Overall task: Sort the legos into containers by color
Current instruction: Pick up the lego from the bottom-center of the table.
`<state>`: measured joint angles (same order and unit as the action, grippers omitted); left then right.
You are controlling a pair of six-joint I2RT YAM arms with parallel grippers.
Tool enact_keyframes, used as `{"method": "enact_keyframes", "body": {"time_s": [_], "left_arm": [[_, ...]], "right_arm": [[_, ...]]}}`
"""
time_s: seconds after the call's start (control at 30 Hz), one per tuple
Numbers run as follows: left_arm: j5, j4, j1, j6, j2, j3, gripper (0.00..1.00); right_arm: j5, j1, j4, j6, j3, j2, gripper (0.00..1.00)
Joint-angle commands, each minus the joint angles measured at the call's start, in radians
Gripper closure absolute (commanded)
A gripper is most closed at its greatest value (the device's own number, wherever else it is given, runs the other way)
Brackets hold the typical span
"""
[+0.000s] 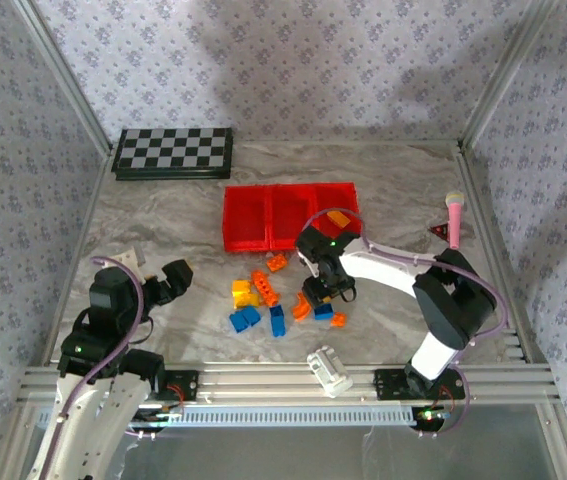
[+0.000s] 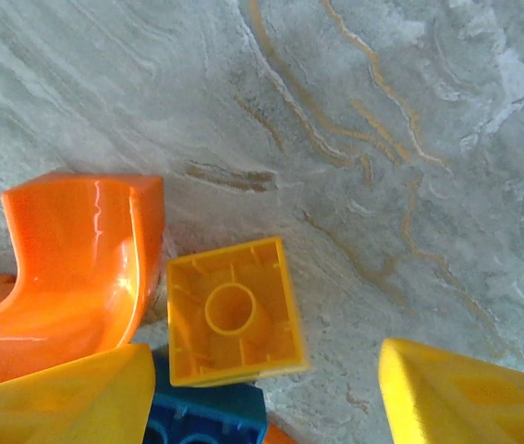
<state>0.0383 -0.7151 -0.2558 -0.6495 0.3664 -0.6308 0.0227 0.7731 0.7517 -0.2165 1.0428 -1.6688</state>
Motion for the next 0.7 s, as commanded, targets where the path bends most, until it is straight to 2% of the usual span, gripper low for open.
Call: {"method": "enact_keyframes", "body": {"time_s": [0.0,0.27,0.67], "left_arm": [[-0.005,-0.002,-0.006,-0.014,-0.009,-0.008,0.00],[-0.008,-0.003,-0.005,-0.014,-0.009,-0.009,0.00],[-0.011,-0.004,-0.005,-0.015,-0.009,-0.009,0.00]], "right_arm": [[0.026,0.005,0.015,0.005,0.031,-0.034,0.35],[0.035,0.005,0.011,0.005,0.042,-0.075,0.41],[0.092,-0.006,0.034,-0.006,0.058,-0.039,0.67]]}}
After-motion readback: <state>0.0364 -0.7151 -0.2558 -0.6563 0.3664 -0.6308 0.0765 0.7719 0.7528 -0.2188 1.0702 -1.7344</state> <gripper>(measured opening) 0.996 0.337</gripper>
